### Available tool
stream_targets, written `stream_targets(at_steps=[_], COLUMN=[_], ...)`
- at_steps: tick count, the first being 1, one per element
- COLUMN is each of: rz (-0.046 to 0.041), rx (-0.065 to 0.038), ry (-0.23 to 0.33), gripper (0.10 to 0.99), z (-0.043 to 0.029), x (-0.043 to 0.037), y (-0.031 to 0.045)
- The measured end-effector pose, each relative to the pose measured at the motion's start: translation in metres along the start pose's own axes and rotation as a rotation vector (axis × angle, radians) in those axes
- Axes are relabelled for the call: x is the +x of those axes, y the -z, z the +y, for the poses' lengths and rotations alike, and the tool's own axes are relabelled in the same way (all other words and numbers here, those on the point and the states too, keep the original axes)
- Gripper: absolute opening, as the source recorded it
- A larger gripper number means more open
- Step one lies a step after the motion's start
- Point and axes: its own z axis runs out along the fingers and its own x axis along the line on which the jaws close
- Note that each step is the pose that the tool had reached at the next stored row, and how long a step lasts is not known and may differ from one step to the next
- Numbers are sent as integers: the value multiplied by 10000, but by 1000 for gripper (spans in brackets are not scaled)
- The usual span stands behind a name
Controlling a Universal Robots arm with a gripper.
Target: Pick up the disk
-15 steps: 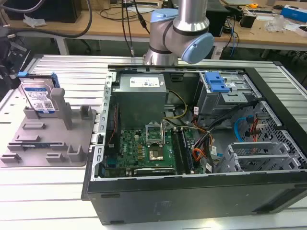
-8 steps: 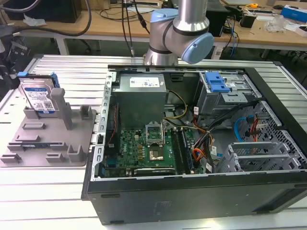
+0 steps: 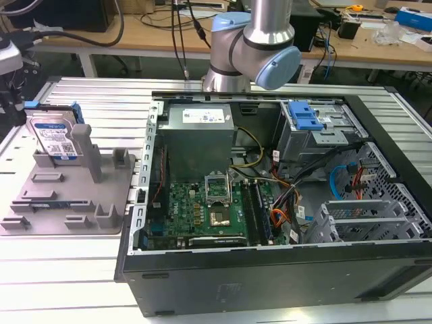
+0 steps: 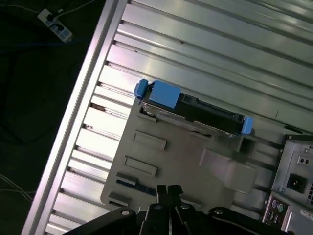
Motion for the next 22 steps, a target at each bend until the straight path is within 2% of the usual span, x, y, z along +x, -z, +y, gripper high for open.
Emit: stream_targets(at_steps=[2,3,4,5,6,8,10,13,14,17,21,22], rz=[17,31,44,48,46,39,67,91,97,127,151,170], rx=[1,1,1,3,7,25,23,21,22,20,20,22], ry=[511,893,1273,1475,1622,2494,3229,3871,4024,4857,5566,6214], gripper=[235,357,416,416,482,482,482,498,557,557,557,557], z=[0,0,0,0,-1,0,0,-1,-1,-1,-2,-2], x=[0,0,0,0,0,-1,0,0,0,0,0,0], y=[-2,-4,-6,-7,-7,-11,-18,-26,-27,-35,-40,-42])
